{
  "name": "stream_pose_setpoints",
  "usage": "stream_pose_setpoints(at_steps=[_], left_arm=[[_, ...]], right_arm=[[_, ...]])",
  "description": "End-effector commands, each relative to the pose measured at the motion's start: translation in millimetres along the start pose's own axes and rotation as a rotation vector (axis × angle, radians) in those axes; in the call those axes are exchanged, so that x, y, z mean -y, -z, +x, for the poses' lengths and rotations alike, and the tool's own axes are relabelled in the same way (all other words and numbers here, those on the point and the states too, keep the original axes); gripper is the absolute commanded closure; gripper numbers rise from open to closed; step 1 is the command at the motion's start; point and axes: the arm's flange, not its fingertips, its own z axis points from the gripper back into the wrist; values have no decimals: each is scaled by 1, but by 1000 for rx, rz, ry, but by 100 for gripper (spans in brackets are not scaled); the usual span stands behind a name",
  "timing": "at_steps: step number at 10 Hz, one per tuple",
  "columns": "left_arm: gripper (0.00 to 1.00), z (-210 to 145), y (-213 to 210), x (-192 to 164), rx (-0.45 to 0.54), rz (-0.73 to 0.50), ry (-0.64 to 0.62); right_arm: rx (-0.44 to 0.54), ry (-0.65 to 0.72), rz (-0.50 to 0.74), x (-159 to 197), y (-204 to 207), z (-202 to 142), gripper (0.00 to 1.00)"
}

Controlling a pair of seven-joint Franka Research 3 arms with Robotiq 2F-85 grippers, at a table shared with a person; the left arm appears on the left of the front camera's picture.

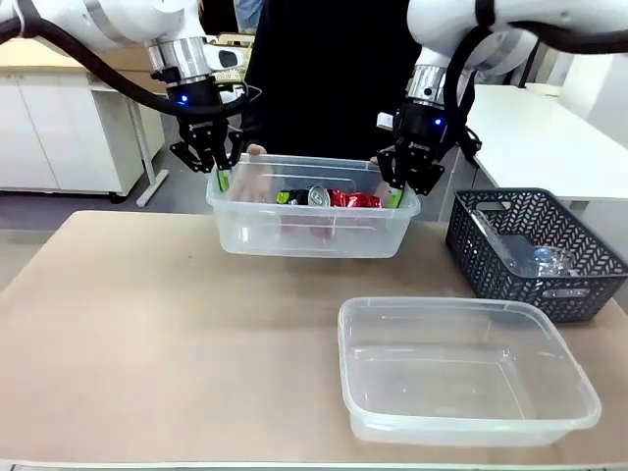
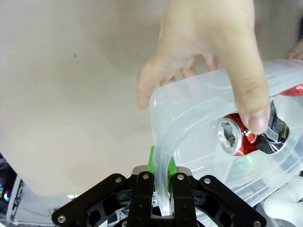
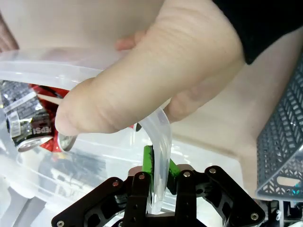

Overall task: Sort the waste into each basket.
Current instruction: Offer the picked Organizing box to the human, then release the Organizing box you were holding.

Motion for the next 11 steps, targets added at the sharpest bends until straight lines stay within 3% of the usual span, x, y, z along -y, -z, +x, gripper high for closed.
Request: stream_pose_setpoints(at_steps=[1, 9, 10, 11], left_arm=[[93, -23, -12, 13, 29, 3, 24], [93, -23, -12, 13, 29, 3, 24], [84, -16, -15, 11, 27, 12, 18], [36, -23, -23, 13, 37, 10, 54]], right_arm=[[20, -1, -8, -5, -10, -18, 94], [12, -5, -13, -4, -14, -13, 94], [101, -33, 19, -1, -22, -24, 94], [215, -72, 44, 1, -32, -41, 36]])
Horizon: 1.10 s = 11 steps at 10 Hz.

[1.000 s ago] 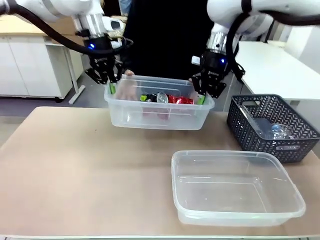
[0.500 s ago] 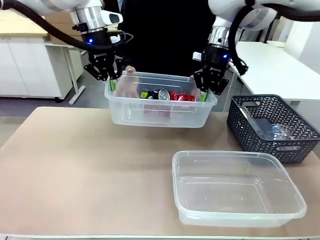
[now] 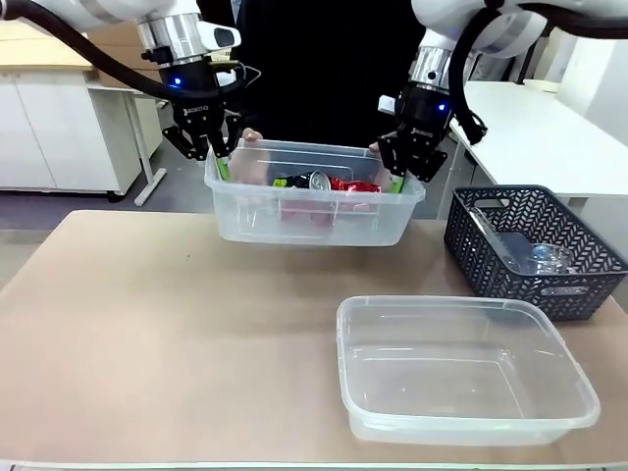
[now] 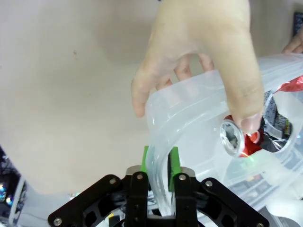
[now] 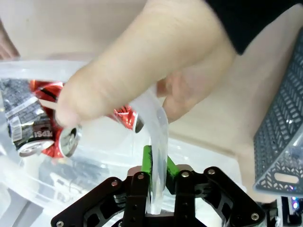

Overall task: Sort the waste into each basket.
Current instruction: Release the Organizing box you were holding.

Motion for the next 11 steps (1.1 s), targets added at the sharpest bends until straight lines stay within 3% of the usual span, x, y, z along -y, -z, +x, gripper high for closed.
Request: stream_pose_setpoints(at_steps=[1, 2, 3, 4, 7, 9, 11], left_arm=[[26, -15, -18, 2, 49, -7, 22], [0, -26, -31, 2, 95, 3, 21], [0, -38, -44, 3, 139, 16, 20], [0, -54, -59, 3, 202, 13, 31], [0, -89, -73, 7, 307, 1, 58], [0, -105, -59, 5, 308, -52, 123], [0, -100, -45, -1, 270, -94, 135]], right_arm=[[215, -76, 55, 8, -20, -39, 36], [263, -86, 54, 11, -32, -56, 0], [312, -93, 66, 14, -44, -72, 34], [363, -107, 83, 19, -54, -90, 0], [449, -100, 139, 34, -62, -123, 0], [464, -92, 262, 36, -55, -148, 0], [496, -9, 298, 36, -48, -146, 0]])
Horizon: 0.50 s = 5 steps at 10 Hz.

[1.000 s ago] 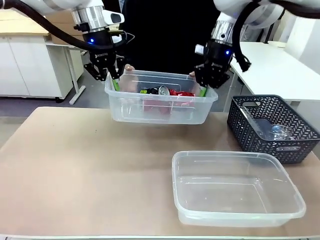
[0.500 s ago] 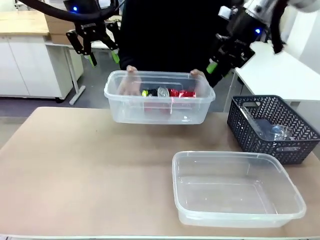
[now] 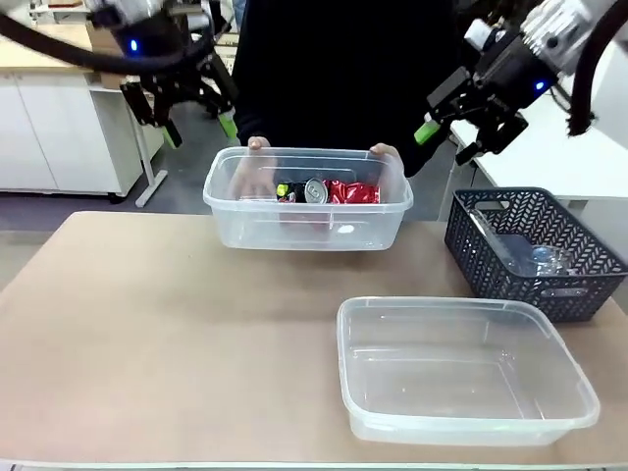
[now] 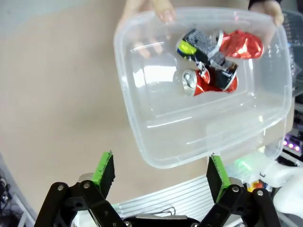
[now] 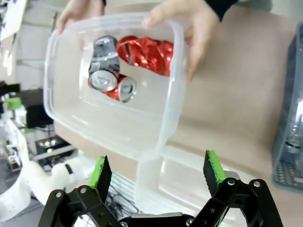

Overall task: Sort the waste into each basket.
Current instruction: Release the Organizing box you were holding, then pick up the Organizing box on the right side of the table and lift it.

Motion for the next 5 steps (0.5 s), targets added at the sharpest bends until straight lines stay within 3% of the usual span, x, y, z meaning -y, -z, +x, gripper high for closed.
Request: stream_pose_setpoints(at_steps=[1, 2, 5], left_arm=[[0, 4, -12, 4, 16, 26, -14], [0, 4, -12, 4, 16, 26, -14], [0, 4, -12, 4, 16, 26, -14]], right_arm=[[-15, 18, -4, 0, 24, 7, 0], [0, 0, 0, 0, 0, 0, 0], [0, 0, 0, 0, 0, 0, 0]])
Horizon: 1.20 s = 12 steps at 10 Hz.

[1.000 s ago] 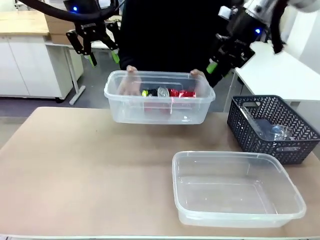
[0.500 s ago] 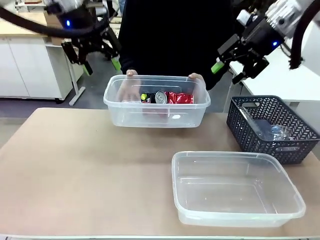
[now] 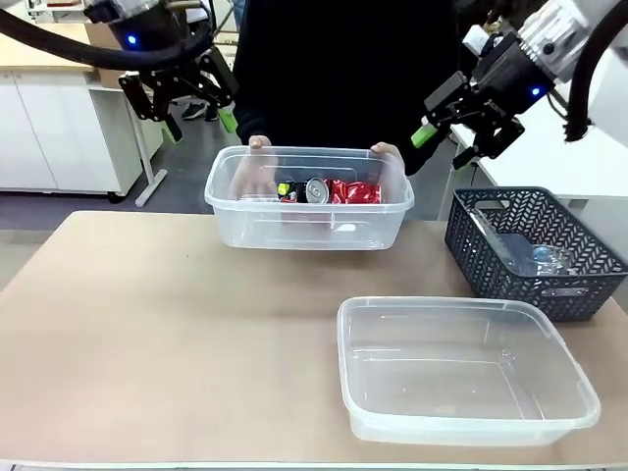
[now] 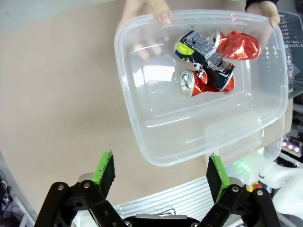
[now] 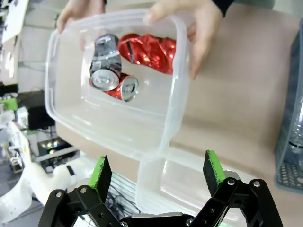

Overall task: Sort the waste into each basket.
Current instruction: Pick up the Organizing box on the right side of the table and lift it.

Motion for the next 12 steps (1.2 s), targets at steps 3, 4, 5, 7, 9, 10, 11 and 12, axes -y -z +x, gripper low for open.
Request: stream_pose_setpoints(at_steps=[3, 4, 5, 7, 9, 10, 11, 12], left_arm=[[0, 3, -21, 13, -14, -19, 114], [0, -12, -49, 24, 21, -25, 155], [0, -42, -66, 38, -18, -41, 221], [0, -89, -44, 91, -102, 43, 338], [0, -112, 16, 128, -237, -45, 385], [0, -123, 56, 144, -268, -83, 369], [0, -128, 86, 158, -261, -69, 319], [0, -131, 26, 148, -249, -34, 396]], right_arm=[[1, -1, 0, 0, -1, 0, 0], [-92, -61, 38, -3, -40, -37, 0], [-69, -106, 7, 4, -74, -82, 0], [-15, -83, -265, 37, -109, -174, 0], [25, 43, -444, 63, -110, -235, 0], [60, 94, -448, 71, -103, -247, 0], [97, 133, -449, 75, -98, -239, 0], [30, 22, -429, 69, -114, -242, 0]])
